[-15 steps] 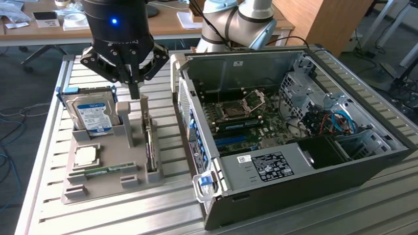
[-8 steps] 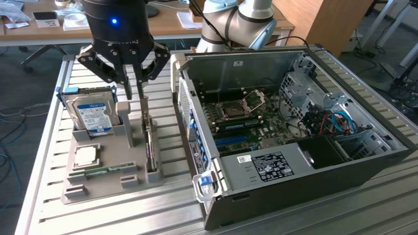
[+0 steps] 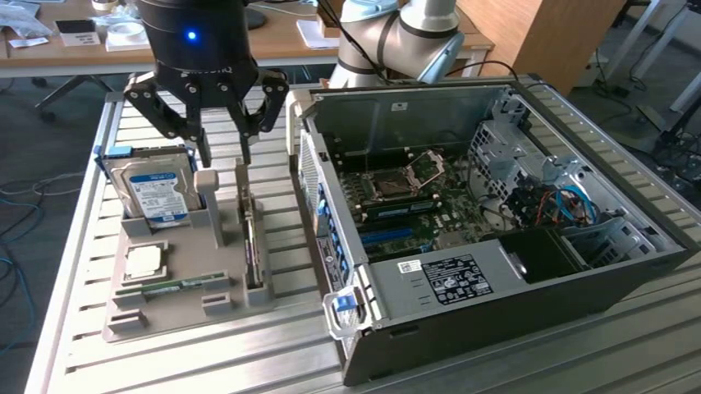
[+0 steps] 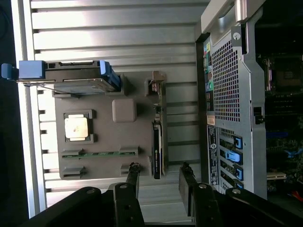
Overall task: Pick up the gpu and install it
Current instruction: 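Pick up the gpu and move the gpu toward the slot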
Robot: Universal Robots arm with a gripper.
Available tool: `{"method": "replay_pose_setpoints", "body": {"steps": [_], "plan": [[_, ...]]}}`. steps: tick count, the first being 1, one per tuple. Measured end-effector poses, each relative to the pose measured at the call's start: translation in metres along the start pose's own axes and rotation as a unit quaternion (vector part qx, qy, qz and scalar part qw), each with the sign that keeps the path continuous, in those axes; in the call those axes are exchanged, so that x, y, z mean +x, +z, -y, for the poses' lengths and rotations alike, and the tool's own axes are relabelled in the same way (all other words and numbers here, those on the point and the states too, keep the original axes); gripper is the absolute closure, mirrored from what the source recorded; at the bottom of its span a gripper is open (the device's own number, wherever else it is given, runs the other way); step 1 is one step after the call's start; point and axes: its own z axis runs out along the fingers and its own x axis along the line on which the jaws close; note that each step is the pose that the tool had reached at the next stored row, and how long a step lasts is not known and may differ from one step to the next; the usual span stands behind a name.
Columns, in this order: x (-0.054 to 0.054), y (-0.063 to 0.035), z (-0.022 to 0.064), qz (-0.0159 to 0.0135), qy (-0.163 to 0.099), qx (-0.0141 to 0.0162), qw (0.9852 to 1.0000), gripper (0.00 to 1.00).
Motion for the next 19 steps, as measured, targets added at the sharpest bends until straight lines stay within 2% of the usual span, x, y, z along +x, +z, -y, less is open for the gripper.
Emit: {"method": "replay_pose_setpoints", "body": {"steps": [2,10,19], "plan": [[0.0,0.0003,0.0,0.0,0.0,0.0,1.0,0.53],[0.0,0.014,0.0006,0.0,0.0,0.0,1.0,0.53],[0.0,0.015,0.0007,0.0001,0.0,-0.0002,1.0,0.53]]}}
